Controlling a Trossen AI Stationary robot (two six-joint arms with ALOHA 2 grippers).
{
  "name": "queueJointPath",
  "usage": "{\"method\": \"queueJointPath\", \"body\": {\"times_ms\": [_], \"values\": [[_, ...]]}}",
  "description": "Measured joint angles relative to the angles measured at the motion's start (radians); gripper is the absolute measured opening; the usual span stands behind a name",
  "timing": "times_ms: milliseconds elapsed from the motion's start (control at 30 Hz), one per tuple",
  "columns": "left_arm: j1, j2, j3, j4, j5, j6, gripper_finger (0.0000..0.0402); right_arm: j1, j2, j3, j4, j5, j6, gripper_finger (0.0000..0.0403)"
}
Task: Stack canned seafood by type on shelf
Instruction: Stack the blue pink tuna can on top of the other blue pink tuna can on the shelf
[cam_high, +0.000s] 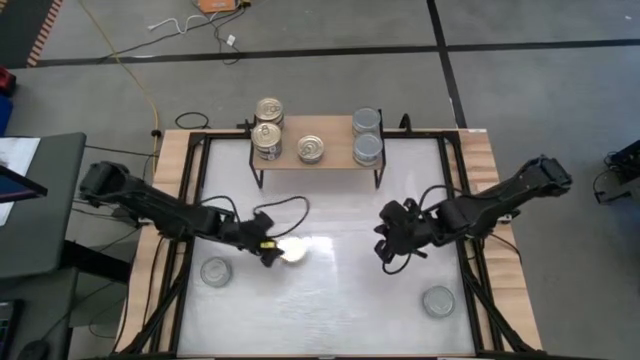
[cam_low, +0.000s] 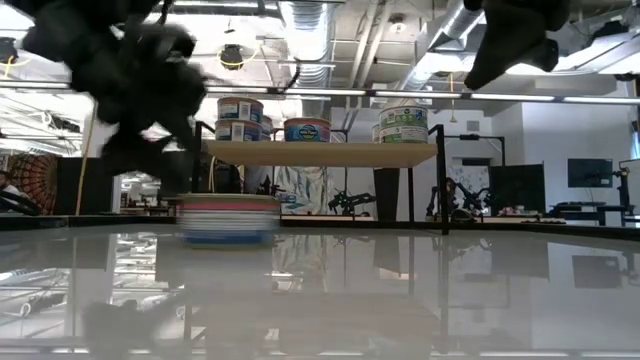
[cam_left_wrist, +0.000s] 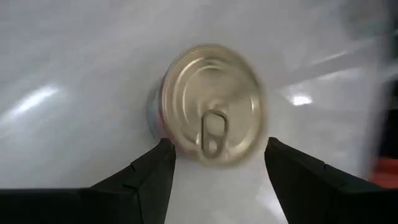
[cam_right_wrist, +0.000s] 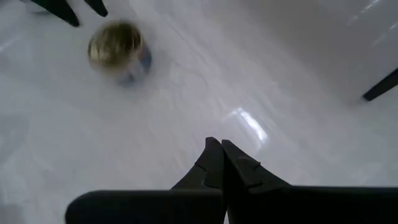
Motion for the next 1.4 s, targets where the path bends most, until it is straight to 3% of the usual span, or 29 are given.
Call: {"method": "queueJointPath", "body": {"times_ms": [133,433,633,933,1200,1400], "values": [[0.005,0.054,0.0,0.182,-0.03,-0.057,0.0236,0.01,0.0,-0.039,0.032,0.003,0.038,0.0018],[-0.019,0.053,0.055,0.173,-0.096,-0.185,0.0236,0.039,0.002,-0.228,0.247,0.001,0.197,0.0047],[-0.035,0.115,0.111,0.171,-0.171,-0.211,0.0236,0.057,-0.006,-0.326,0.446,-0.028,0.194,0.0075],[-0.037,0.36,0.291,0.177,-0.13,-0.209,0.0236,0.052,-0.022,-0.409,0.607,-0.051,0.308,0.0127],[-0.028,0.489,0.392,0.175,-0.082,-0.231,0.0236,0.061,0.115,-0.41,0.761,-0.118,0.403,0.0196],[-0.019,0.563,0.429,0.178,-0.043,-0.278,0.0236,0.043,0.221,-0.409,0.856,-0.234,0.43,0.0228]]}}
